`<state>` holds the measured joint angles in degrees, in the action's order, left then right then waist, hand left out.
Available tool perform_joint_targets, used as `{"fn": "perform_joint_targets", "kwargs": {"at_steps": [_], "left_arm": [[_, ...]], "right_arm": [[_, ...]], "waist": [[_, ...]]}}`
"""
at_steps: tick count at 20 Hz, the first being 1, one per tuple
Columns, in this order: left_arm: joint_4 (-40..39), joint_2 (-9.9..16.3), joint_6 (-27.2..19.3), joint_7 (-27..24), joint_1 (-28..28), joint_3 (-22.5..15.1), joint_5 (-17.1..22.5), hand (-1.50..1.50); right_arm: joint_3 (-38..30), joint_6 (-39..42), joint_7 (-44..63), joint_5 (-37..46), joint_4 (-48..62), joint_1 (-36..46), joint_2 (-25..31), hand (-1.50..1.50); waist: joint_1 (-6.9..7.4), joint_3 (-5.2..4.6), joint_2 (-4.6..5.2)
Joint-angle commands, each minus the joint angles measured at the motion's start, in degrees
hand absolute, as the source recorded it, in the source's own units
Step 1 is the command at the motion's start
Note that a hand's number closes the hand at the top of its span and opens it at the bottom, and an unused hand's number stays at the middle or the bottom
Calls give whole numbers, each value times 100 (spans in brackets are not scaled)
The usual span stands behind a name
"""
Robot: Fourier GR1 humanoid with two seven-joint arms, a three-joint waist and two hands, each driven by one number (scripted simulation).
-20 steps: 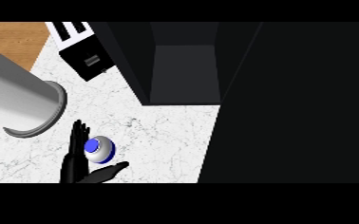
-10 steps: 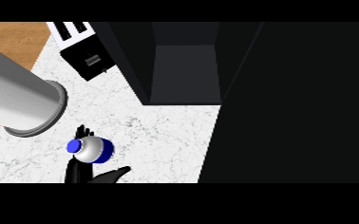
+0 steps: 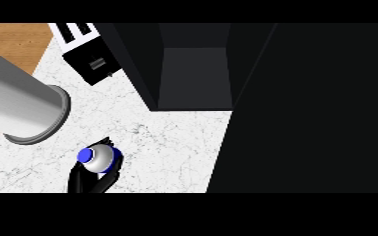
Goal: Pick up the bottled water, place it into the cabinet and close the cabinet
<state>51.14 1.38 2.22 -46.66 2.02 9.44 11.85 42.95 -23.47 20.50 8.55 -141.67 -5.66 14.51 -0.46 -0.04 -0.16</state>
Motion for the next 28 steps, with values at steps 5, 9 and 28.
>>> {"fn": "perform_joint_targets", "kwargs": {"at_steps": [5, 9, 28], "left_arm": [[-110, 133, 489, -121, -89, 89, 326, 150], [239, -131, 345, 13, -71, -229, 489, 150], [980, -2, 791, 1315, -693, -700, 391, 150]], "right_arm": [[-345, 148, 109, 154, -886, -255, 443, -150], [118, 52, -400, 499, -448, -479, 397, -150], [59, -142, 323, 656, -452, 104, 175, -150]], "waist": [[17, 4, 5], [20, 5, -3], [34, 2, -1]]}}
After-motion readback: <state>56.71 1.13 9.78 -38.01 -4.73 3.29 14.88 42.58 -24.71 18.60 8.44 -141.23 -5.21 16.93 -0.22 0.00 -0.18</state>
